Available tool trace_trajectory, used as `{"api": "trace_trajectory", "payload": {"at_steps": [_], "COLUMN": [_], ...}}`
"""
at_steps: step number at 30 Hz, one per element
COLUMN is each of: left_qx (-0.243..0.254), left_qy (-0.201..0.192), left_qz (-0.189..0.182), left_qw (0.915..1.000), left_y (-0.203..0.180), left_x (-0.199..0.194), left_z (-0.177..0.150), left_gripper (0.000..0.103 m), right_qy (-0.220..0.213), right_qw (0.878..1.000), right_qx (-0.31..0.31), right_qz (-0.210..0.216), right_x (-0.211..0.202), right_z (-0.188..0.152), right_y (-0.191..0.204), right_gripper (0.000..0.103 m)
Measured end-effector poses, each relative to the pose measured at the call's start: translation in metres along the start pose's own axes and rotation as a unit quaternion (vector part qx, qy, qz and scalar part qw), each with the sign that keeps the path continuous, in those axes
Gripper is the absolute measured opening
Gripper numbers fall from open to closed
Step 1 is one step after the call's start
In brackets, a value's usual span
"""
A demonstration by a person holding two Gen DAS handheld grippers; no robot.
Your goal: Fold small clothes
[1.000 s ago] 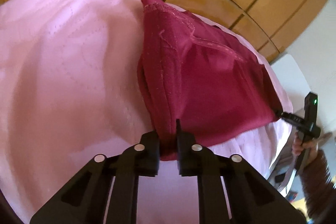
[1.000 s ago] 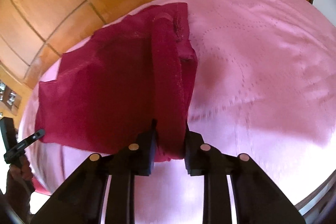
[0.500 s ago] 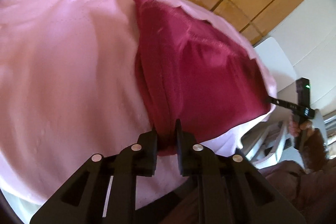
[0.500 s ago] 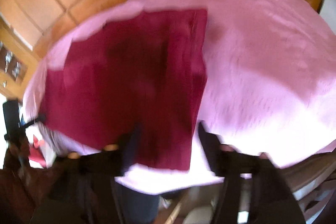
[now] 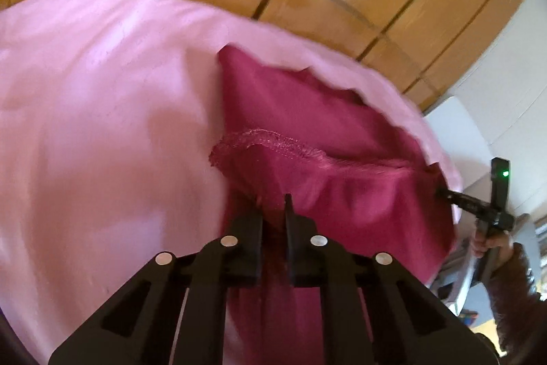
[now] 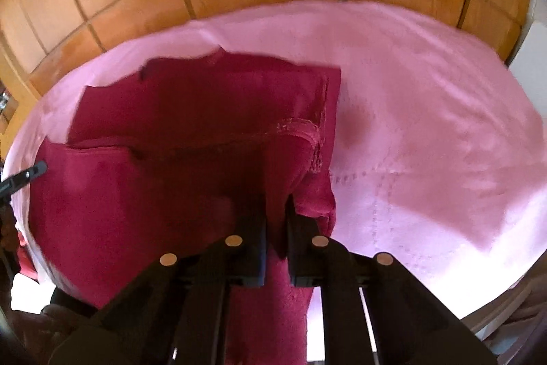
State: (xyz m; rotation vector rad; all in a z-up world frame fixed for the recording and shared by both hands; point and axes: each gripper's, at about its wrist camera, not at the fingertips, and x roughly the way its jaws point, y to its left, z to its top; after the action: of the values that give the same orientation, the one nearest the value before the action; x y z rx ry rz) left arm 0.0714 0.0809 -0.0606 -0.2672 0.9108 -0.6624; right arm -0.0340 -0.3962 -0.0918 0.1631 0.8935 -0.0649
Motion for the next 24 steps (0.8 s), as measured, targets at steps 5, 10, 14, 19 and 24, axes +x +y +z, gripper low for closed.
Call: {"api": "trace_trajectory", "payload": {"at_steps": [5,10,14,19,24], "left_qx": [0.024,0.038,0.049,0.026,0.005], "left_qy": [-0.024,-0.054,-0.073,-0.066,-0.019], "left_qz": [-0.013,0.003,0.03,0.071,0.132], "left_qw": [0.9993,0.9978,0.9956,0.9949,0.9911], "left_y": [-0.013,-0.022,-0.026,-0.007,0.018], "left_x": [-0.024,-0.027,-0.011,0.031,0.092], "left_z": [0.008,0.042,0.084,0.131,0.143], "left_gripper": [0.008,0.008,0.008,0.008,0.008], "right_qy": [-0.045,-0.082,-0.088,-0.076,-0.01], "right_qw": [0.999,0.997,0.996,0.994,0.994], "right_qx": [0.0,0.001,0.014,0.061,0.076], "right_qz": [0.011,0.011,-0.01,-0.039,-0.073], "right_x": [-0.034,-0.028,-0.006,0.038,0.108], "right_z": [0.011,0.057,0.092,0.128,0.128], "right_y": [0.0,0.005,-0.003,-0.026,-0.033], "right_gripper": [0.008,0.008,0.008,0.008,0.008]}}
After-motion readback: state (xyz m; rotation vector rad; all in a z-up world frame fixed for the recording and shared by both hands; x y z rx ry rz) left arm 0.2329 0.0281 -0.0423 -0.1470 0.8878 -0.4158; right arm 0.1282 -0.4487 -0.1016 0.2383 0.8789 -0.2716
